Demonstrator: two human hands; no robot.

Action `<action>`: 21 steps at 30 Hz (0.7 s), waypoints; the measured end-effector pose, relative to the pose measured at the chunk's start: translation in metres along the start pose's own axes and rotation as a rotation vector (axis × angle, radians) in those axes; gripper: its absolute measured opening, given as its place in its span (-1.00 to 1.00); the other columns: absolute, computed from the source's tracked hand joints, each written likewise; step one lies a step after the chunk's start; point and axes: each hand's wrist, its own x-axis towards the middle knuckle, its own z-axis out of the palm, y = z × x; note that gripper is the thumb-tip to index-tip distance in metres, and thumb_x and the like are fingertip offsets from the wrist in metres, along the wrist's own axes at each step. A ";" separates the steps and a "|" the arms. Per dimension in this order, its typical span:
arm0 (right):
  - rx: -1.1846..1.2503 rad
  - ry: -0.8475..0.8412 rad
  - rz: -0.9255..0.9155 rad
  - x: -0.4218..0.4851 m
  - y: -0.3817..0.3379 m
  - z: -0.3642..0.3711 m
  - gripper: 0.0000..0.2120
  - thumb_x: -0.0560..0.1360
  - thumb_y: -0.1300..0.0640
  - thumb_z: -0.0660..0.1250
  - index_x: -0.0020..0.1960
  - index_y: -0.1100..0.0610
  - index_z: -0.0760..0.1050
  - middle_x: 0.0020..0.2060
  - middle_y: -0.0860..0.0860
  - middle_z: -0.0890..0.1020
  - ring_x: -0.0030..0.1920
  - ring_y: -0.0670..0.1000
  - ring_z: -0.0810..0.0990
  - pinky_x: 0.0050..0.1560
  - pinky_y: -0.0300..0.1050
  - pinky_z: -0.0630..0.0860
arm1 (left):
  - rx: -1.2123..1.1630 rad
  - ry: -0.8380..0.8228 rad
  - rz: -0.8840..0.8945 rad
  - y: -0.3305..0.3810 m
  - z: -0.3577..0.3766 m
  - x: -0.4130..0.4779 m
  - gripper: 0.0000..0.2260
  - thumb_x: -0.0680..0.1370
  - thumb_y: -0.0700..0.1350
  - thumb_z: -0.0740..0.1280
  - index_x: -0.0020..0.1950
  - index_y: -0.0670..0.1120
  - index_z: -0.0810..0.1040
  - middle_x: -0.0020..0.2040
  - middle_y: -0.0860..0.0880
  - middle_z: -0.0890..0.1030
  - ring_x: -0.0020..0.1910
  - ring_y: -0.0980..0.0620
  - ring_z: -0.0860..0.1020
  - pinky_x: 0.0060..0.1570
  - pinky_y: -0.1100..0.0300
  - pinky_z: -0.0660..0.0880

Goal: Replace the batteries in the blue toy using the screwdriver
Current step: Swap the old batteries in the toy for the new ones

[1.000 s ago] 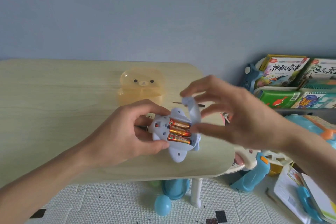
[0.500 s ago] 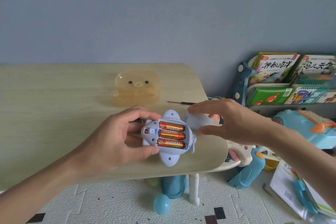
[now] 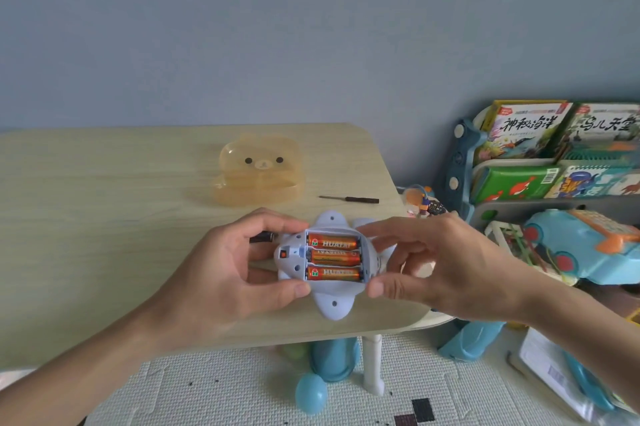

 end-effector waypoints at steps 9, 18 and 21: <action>0.558 0.093 0.167 0.000 -0.007 0.009 -0.53 0.39 0.11 0.49 0.30 0.10 0.63 -0.07 0.10 0.82 -0.16 0.08 0.81 -0.14 -0.13 0.73 | 0.469 0.005 0.141 0.010 0.005 0.002 -0.50 0.38 0.00 0.65 0.25 0.18 0.58 0.18 0.04 0.70 0.11 0.01 0.69 0.13 0.13 0.61; 0.484 0.094 0.161 -0.001 -0.024 0.007 -0.69 0.49 0.25 0.49 0.14 -0.08 0.70 -0.17 -0.04 0.82 -0.26 -0.09 0.79 -0.30 -0.38 0.61 | 0.928 -0.182 0.416 0.034 0.021 0.031 -0.59 0.43 0.28 0.50 0.22 0.22 0.56 0.20 0.15 0.39 0.18 0.08 0.50 0.10 0.08 0.55; 0.470 0.111 0.150 -0.003 -0.025 0.006 -0.69 0.49 0.26 0.50 0.10 -0.11 0.70 -0.23 -0.08 0.81 -0.29 -0.13 0.78 -0.34 -0.46 0.56 | 0.951 -0.194 0.441 0.033 0.027 0.037 -0.62 0.42 0.28 0.48 0.16 0.17 0.56 0.15 0.15 0.37 0.10 0.08 0.49 0.03 0.07 0.54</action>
